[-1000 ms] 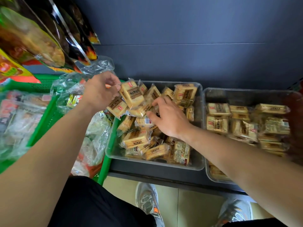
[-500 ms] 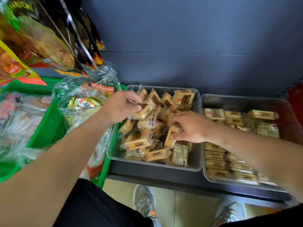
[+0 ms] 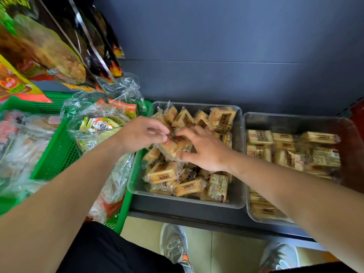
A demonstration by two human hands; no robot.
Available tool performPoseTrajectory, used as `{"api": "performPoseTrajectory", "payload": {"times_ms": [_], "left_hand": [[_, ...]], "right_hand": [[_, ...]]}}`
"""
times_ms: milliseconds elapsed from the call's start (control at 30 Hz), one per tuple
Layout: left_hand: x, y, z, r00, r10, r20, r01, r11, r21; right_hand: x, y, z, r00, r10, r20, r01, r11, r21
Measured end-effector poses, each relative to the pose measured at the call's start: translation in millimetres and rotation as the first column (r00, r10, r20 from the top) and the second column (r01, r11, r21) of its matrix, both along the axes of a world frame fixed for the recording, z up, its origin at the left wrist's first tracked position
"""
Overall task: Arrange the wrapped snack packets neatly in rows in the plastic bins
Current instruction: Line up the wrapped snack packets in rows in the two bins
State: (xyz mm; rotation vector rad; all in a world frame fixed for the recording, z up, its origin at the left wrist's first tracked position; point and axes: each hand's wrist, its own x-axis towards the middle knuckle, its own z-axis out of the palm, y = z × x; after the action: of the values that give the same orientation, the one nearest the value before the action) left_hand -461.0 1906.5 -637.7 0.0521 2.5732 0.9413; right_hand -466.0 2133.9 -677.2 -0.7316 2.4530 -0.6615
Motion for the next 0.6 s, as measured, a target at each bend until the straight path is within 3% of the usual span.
{"api": "performPoseTrajectory", "payload": {"times_ms": [133,267,333,400,500,600], "left_hand": [[-3.3,0.2,-5.1,0.986,0.103,-0.132,-0.136,0.954,-0.269],[3.4,11.0,-7.4,1.000,0.007,0.031,0.008,0.890,-0.456],[6.3,12.6,-7.8,1.000,0.021,0.002,-0.019,0.910,-0.413],[8.9,11.4,-5.6,0.999,0.044,-0.021,-0.048,0.936,-0.348],[15.8,9.8,0.0,0.999,-0.034,0.022,0.039,0.956,-0.290],[18.1,0.5,3.3,1.000,-0.010,0.008,0.011,0.991,-0.135]], "right_hand": [[10.3,28.1,1.8,1.000,0.022,-0.009,-0.021,0.998,0.053],[5.8,53.9,14.9,0.979,0.026,-0.200,0.023,0.971,0.237],[-3.6,59.0,21.6,0.961,-0.032,-0.273,0.097,0.969,0.227],[-12.6,54.6,23.8,0.966,-0.086,-0.242,0.124,0.981,0.147],[-16.9,32.0,20.6,0.994,-0.017,-0.106,0.030,0.992,0.122],[-14.8,13.6,4.3,0.992,0.109,-0.068,-0.091,0.969,0.230]]}}
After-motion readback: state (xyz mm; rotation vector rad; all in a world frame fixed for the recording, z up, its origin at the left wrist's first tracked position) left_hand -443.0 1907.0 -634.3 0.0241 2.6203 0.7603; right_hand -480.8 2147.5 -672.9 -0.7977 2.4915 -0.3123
